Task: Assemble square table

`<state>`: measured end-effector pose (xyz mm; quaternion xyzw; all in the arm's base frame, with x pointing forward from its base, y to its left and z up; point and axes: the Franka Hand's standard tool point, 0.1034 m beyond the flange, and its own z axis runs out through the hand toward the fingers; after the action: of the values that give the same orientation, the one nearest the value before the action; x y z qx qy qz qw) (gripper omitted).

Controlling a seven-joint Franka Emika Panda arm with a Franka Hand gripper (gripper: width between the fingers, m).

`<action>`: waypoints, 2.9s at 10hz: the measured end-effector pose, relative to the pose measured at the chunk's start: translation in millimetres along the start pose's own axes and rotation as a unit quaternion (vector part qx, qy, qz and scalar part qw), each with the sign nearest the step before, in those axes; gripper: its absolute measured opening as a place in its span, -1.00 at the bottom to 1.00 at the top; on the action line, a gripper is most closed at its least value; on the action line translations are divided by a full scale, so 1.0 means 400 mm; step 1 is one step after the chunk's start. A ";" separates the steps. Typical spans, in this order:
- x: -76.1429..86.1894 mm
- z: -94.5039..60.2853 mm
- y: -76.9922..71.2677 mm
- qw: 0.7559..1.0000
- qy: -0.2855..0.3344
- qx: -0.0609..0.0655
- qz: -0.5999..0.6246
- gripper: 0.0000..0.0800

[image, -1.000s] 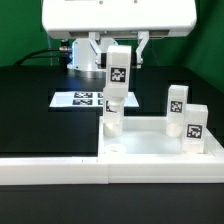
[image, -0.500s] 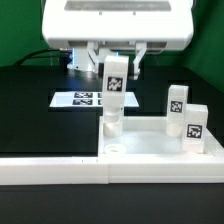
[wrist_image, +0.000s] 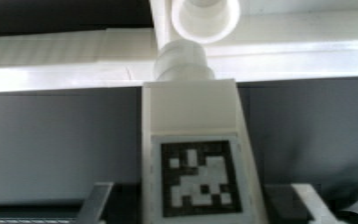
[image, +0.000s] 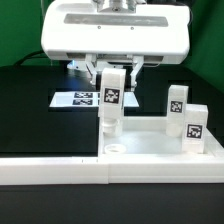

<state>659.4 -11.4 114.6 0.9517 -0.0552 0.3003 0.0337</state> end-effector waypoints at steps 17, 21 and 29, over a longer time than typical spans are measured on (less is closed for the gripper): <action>-0.056 0.072 -0.026 1.000 -0.015 -0.002 -0.015 0.48; -0.056 0.072 -0.025 1.000 -0.015 -0.002 -0.015 0.62; -0.016 0.063 -0.026 0.981 -0.189 0.030 0.019 0.62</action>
Offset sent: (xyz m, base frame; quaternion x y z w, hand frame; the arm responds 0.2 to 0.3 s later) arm 0.0081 0.0060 -0.0136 -0.0118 0.0215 0.0097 0.9997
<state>669.8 -3.2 90.1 0.9906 -0.0696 0.1176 -0.0117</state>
